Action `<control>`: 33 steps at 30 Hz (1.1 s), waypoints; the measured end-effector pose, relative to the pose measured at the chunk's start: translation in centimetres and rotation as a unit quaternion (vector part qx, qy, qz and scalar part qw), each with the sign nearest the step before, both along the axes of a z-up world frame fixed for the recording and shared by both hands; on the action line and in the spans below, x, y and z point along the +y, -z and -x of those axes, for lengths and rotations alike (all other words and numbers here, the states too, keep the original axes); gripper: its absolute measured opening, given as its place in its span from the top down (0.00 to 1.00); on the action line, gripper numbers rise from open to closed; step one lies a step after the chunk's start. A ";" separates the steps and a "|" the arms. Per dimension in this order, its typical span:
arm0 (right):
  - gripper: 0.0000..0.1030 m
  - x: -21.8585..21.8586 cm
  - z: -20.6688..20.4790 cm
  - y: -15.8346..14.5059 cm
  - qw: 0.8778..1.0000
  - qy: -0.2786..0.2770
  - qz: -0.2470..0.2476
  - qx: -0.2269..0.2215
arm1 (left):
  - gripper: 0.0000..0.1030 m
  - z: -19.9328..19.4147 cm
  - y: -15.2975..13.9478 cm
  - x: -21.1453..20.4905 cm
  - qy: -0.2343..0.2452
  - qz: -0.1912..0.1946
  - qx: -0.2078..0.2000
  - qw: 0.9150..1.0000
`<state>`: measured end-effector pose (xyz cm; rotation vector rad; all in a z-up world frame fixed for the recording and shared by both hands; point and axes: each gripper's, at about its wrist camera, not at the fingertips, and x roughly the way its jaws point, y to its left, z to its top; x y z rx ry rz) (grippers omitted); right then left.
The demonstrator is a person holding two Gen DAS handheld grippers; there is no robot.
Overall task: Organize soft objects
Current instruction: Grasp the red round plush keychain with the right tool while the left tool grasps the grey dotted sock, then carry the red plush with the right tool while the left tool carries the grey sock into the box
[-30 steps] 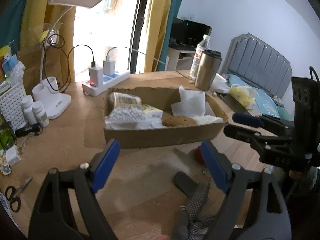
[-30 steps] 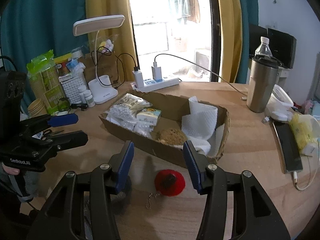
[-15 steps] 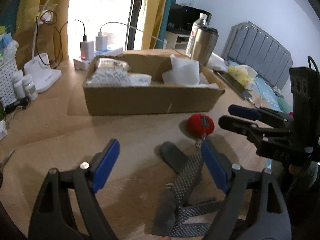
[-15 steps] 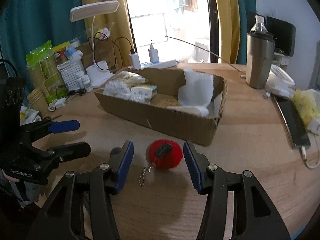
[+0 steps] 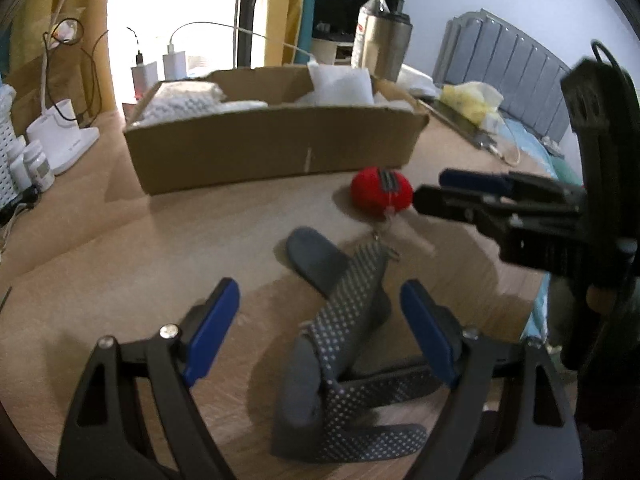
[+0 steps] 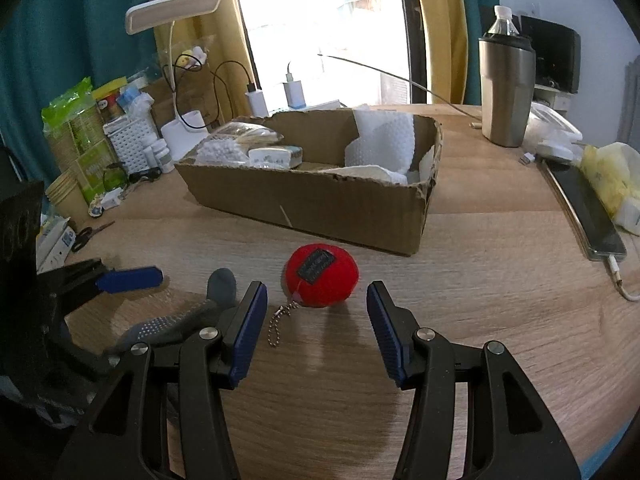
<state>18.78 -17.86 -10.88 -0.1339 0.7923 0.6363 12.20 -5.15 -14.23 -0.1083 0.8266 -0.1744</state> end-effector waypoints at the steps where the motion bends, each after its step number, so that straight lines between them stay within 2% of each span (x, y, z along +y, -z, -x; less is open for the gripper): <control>1: 0.47 0.1 -0.1 0.1 1.000 0.000 0.001 0.001 | 0.26 0.0 0.2 0.0 0.001 -0.001 0.002 1.000; 2: 0.47 0.1 -0.2 0.2 1.000 0.000 0.002 0.002 | 0.35 -0.1 0.3 0.0 0.002 -0.002 0.005 1.000; 6: 0.47 0.7 -0.7 0.6 1.000 -0.001 0.008 0.008 | 0.49 -0.3 0.6 -0.1 0.012 -0.001 0.011 1.000; 8: 0.47 1.0 -1.0 0.8 1.000 -0.002 0.011 0.011 | 0.61 -0.4 0.7 -0.2 0.027 0.001 0.012 1.000; 13: 0.47 2.0 -2.0 1.0 1.000 0.000 0.021 0.015 | 0.66 -0.6 0.6 0.1 0.038 0.009 0.010 0.999; 27: 0.47 4.5 -4.0 2.1 0.998 0.007 0.057 0.031 | 0.68 -0.6 -0.6 3.5 0.005 0.041 -0.009 0.999; 33: 0.51 4.8 -3.6 2.0 0.998 -0.003 0.064 0.027 | 0.70 -0.7 -0.9 3.6 0.006 0.042 -0.013 0.999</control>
